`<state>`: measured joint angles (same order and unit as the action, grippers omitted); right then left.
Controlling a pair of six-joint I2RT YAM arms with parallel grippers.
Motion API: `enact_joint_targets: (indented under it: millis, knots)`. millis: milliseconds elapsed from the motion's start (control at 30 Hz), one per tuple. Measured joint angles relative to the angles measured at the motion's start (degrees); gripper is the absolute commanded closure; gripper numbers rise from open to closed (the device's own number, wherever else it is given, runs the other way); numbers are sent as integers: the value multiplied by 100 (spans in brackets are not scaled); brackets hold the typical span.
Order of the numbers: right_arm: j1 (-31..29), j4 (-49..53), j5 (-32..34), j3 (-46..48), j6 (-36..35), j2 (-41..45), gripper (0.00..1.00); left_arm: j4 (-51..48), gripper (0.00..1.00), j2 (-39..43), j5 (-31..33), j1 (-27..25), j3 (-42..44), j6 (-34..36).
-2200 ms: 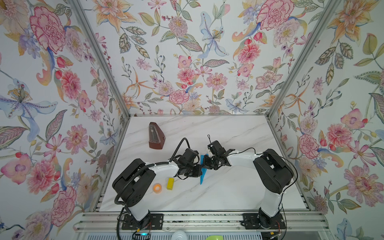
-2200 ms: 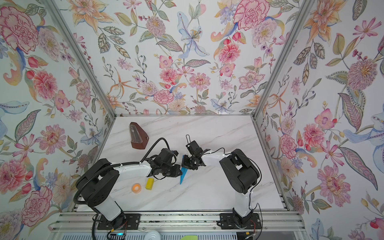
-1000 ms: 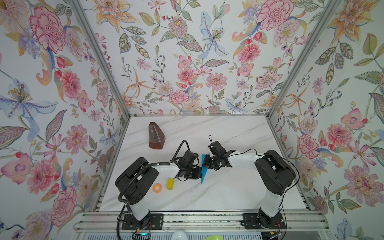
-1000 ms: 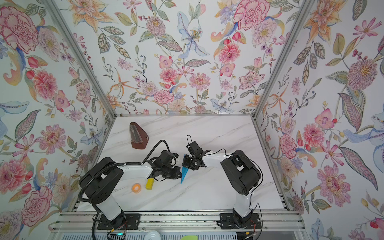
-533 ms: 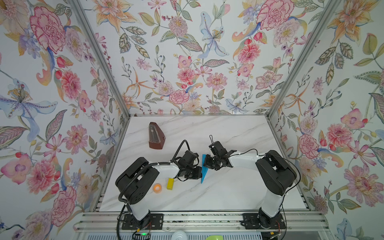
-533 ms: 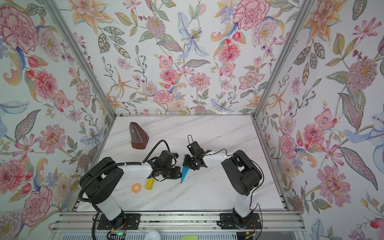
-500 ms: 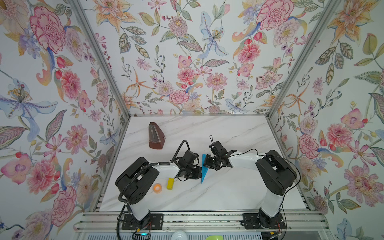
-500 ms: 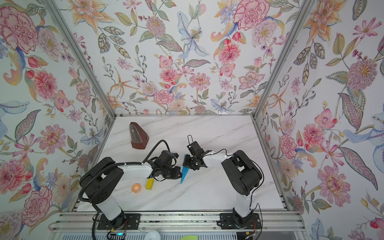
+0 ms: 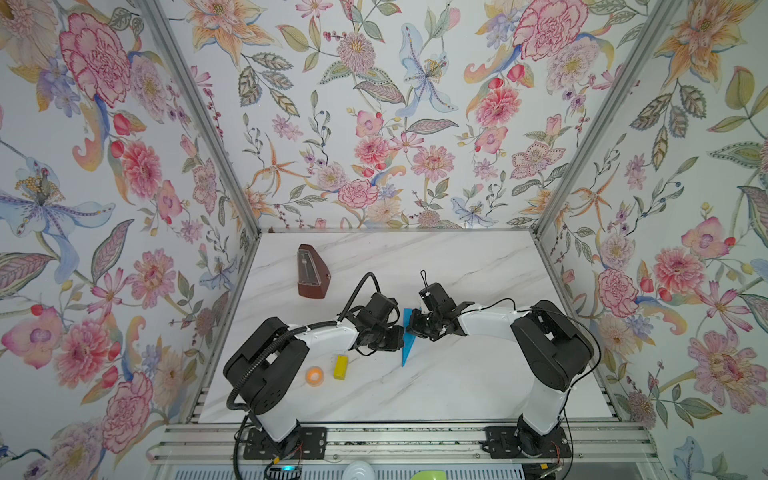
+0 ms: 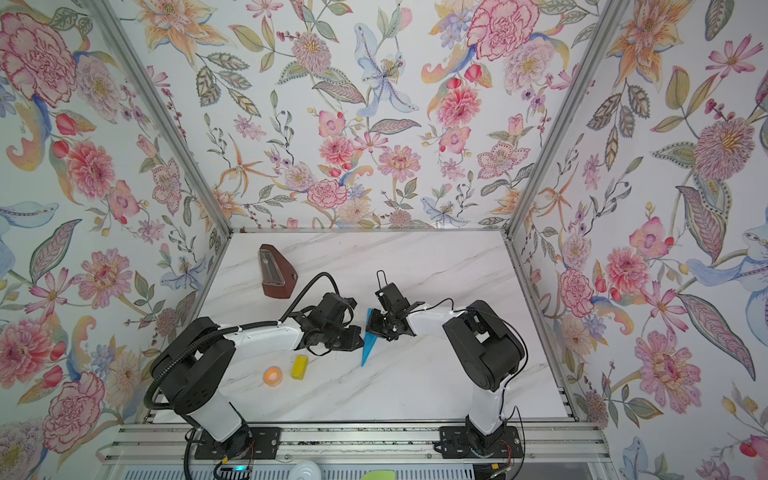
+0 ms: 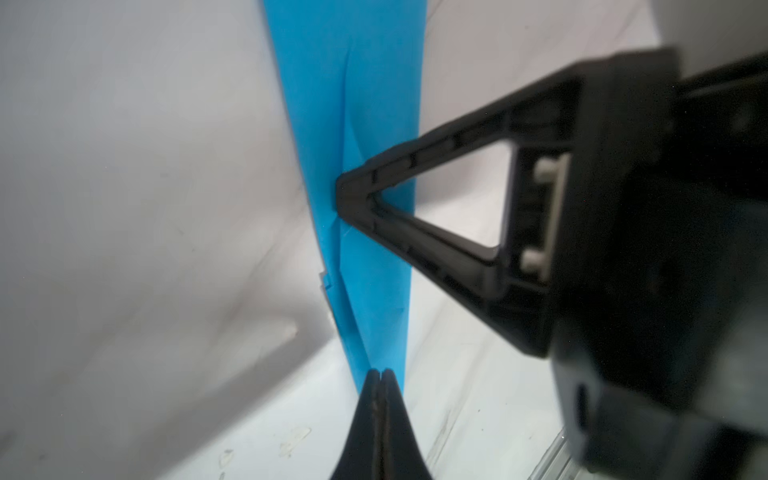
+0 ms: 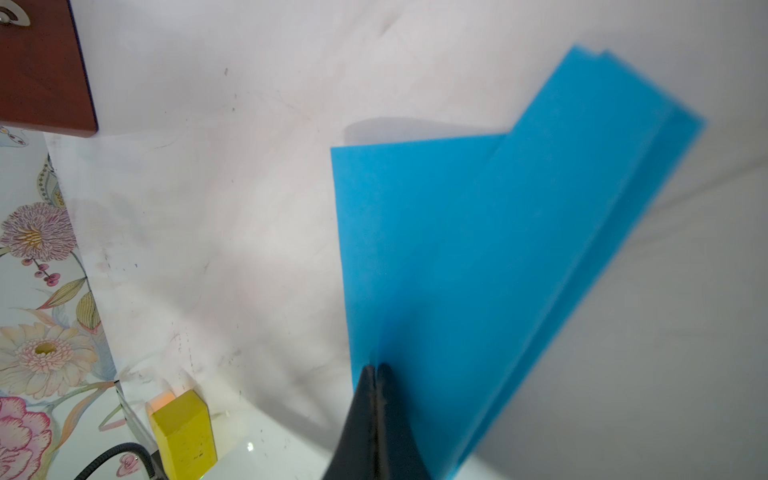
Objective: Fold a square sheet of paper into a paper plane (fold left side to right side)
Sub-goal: 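Move the left gripper closer to the right gripper, pressing the flap flat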
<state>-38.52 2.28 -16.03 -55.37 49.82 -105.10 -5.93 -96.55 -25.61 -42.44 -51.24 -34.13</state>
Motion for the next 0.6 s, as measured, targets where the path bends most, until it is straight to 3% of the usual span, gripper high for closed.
enact_joint_targets:
  millis: [600]
  knots:
    - [15, -4, 0, 0, 17, 0, 100, 518, 100, -485, -251, -39, -133, -192]
